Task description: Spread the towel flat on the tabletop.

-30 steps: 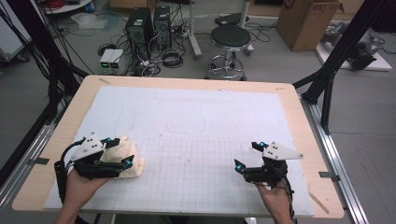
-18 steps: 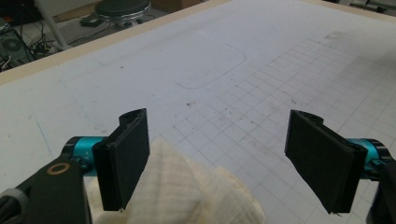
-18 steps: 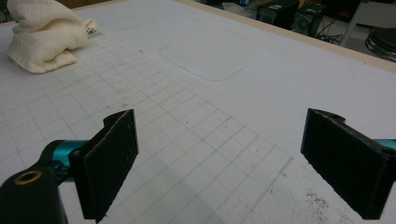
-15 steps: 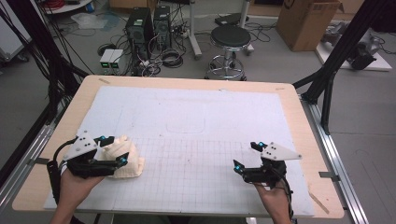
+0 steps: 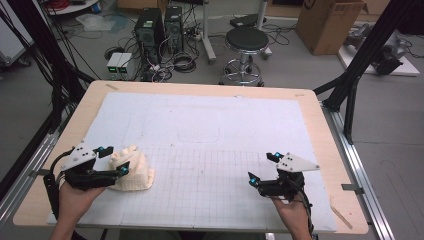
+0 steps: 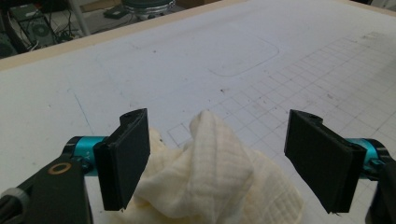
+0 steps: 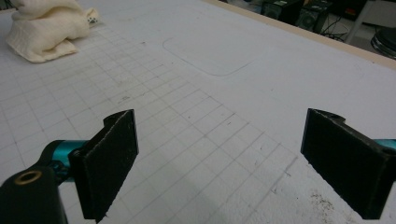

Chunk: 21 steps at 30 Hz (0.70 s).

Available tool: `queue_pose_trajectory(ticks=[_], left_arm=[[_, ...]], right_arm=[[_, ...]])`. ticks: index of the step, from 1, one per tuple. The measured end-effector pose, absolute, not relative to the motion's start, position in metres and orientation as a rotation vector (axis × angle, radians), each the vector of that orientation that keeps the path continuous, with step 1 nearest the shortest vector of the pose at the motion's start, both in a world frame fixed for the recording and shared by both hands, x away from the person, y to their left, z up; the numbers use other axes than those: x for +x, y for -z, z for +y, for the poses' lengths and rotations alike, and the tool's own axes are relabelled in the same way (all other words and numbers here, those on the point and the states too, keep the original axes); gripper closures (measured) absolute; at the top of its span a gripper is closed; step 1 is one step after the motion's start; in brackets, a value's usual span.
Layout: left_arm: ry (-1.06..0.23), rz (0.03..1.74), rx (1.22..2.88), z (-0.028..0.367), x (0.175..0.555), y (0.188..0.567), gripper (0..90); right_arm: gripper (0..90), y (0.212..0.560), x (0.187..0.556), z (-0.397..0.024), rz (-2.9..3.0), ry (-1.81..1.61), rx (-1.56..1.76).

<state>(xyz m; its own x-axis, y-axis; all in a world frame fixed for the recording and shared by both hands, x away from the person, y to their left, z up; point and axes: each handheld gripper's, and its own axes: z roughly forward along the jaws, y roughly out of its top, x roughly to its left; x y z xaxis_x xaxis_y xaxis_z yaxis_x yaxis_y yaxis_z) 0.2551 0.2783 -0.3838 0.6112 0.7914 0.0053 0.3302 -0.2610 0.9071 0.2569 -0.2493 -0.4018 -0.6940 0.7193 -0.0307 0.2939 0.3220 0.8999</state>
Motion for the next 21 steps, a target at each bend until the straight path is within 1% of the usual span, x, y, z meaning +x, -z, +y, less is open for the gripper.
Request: queue_pose_trajectory(ticks=[12, 13, 14, 15, 19, 21], left_arm=[[-0.56, 0.938, 1.902, 0.276, 0.261, 0.403, 25.0], [-0.548, 0.931, 1.916, 0.277, 0.262, 0.404, 29.8], [-0.543, 0.927, 1.922, 0.277, 0.262, 0.405, 29.8], [-0.543, 0.929, 1.929, 0.276, 0.262, 0.407, 32.7], [-0.52, 0.932, 1.961, 0.277, 0.265, 0.411, 39.3], [-0.516, 0.931, 1.974, 0.277, 0.265, 0.413, 40.4]], right_arm=[[10.5, 0.403, 0.257, -0.248, 2.176, -1.331, 0.875], [10.5, 0.403, 0.257, -0.247, 2.179, -1.325, 0.875], [10.5, 0.403, 0.257, -0.247, 2.179, -1.325, 0.875], [10.5, 0.404, 0.257, -0.246, 2.181, -1.326, 0.876], [10.5, 0.405, 0.257, -0.245, 2.189, -1.322, 0.875], [10.5, 0.405, 0.257, -0.245, 2.189, -1.319, 0.875]])
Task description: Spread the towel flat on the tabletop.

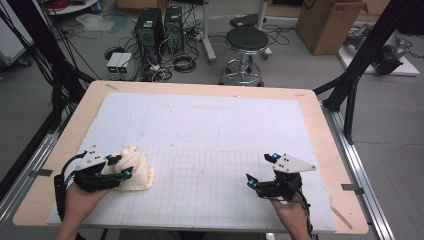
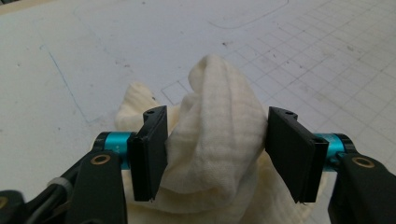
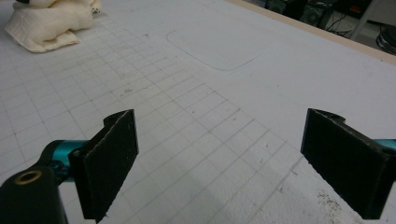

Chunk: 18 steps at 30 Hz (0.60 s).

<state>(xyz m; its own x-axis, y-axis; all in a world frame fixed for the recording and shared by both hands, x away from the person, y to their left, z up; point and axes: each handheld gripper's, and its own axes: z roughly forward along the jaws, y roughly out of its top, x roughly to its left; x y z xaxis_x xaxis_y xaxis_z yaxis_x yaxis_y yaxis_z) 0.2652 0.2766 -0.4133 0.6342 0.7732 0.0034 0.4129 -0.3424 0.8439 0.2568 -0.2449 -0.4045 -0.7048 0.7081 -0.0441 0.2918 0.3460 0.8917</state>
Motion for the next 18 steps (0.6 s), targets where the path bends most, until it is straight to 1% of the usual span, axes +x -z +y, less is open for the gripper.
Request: queue_pose_trajectory(ticks=[2, 7, 11, 12, 13, 15, 18], left_arm=[[-0.508, 0.934, 1.989, 0.277, 0.266, 0.416, 42.6], [-0.459, 0.95, 2.051, 0.275, 0.271, 0.424, 43.6], [-0.465, 0.94, 2.079, 0.272, 0.271, 0.426, 48.4], [-0.465, 0.935, 2.086, 0.272, 0.271, 0.427, 48.4], [-0.459, 0.935, 2.092, 0.271, 0.271, 0.428, 51.5], [-0.463, 0.933, 2.104, 0.27, 0.272, 0.429, 52.3], [-0.467, 0.931, 2.117, 0.269, 0.272, 0.43, 57.0]], right_arm=[[10.5, 0.405, 0.257, -0.245, 2.189, -1.32, 0.869], [10.5, 0.406, 0.258, -0.244, 2.191, -1.319, 0.869], [10.6, 0.407, 0.258, -0.243, 2.199, -1.317, 0.878], [10.6, 0.407, 0.258, -0.243, 2.199, -1.317, 0.878], [10.5, 0.407, 0.258, -0.242, 2.2, -1.317, 0.879], [10.5, 0.407, 0.259, -0.242, 2.198, -1.317, 0.872], [10.5, 0.408, 0.259, -0.241, 2.203, -1.313, 0.872]])
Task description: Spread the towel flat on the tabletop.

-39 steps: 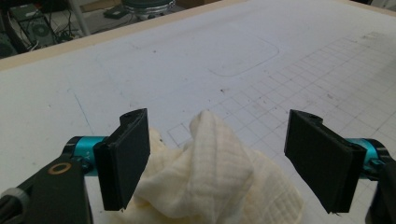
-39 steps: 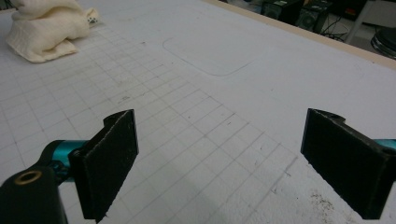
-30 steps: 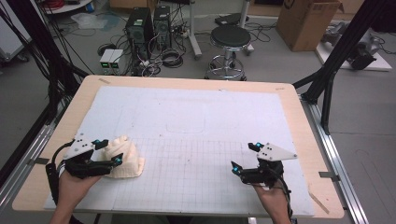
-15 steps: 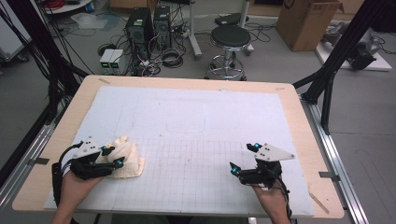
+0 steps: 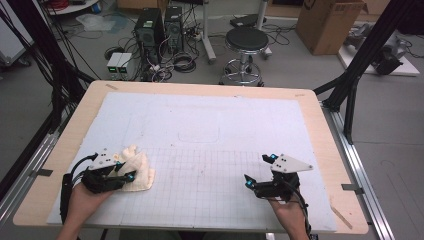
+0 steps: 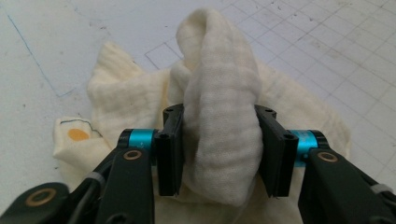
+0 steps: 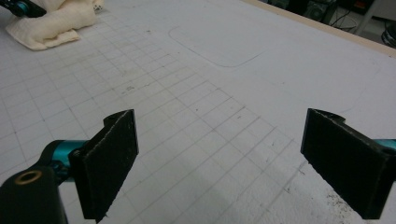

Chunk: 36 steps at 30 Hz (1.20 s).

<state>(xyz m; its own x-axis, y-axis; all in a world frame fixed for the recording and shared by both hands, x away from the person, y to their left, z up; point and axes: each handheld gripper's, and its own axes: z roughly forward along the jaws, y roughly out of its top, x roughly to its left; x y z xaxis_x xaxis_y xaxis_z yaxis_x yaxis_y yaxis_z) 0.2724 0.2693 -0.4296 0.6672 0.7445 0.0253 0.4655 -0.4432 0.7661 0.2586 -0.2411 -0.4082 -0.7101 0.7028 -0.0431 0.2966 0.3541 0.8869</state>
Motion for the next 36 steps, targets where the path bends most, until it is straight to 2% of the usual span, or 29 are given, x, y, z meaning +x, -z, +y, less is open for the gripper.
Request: queue_pose_trajectory(ticks=[14, 36], left_arm=[[-0.469, 0.934, 2.115, 0.27, 0.273, 0.43, 70.9], [-0.502, 0.909, 2.023, 0.274, 0.265, 0.414, 72.9]], right_arm=[[10.6, 0.411, 0.26, -0.238, 2.228, -1.295, 0.881], [10.5, 0.412, 0.262, -0.24, 2.227, -1.282, 0.885]])
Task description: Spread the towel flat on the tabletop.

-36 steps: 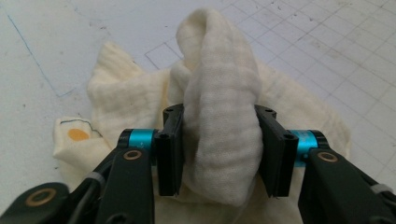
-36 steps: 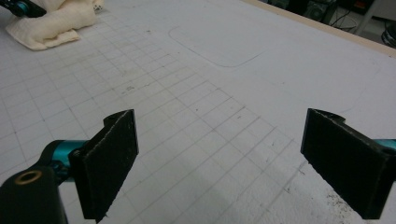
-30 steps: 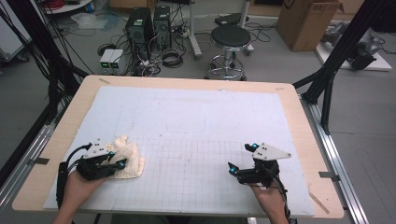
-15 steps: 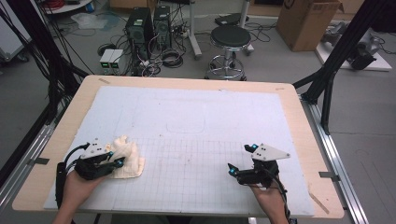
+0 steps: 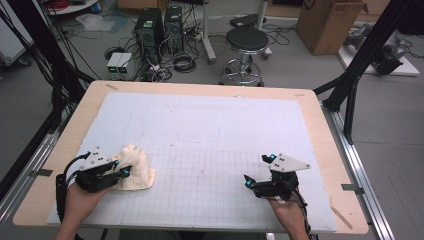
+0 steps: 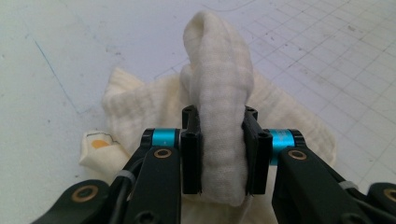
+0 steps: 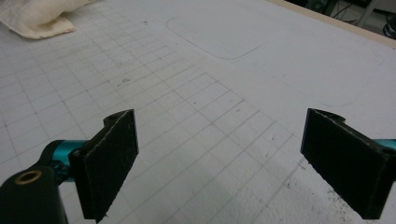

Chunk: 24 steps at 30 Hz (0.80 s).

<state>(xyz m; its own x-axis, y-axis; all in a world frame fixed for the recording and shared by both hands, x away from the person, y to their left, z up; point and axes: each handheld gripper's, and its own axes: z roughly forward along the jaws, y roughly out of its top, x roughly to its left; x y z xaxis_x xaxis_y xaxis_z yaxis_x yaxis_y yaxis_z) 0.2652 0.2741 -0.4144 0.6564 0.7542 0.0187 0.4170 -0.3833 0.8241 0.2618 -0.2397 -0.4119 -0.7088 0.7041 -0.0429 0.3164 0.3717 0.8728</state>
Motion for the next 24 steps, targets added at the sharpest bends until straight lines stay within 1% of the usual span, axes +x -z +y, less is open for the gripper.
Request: queue_pose_trajectory(ticks=[13, 20, 24], left_arm=[[-0.491, 0.805, 2.012, 0.253, 0.265, 0.39, 73.1], [-0.467, 0.725, 1.998, 0.229, 0.269, 0.372, 73.4], [-0.449, 0.674, 1.997, 0.208, 0.272, 0.361, 73.4]], right_arm=[[10.5, 0.411, 0.263, -0.242, 2.202, -1.29, 0.916], [10.6, 0.41, 0.265, -0.245, 2.183, -1.304, 0.93], [10.6, 0.41, 0.265, -0.246, 2.179, -1.308, 0.933]])
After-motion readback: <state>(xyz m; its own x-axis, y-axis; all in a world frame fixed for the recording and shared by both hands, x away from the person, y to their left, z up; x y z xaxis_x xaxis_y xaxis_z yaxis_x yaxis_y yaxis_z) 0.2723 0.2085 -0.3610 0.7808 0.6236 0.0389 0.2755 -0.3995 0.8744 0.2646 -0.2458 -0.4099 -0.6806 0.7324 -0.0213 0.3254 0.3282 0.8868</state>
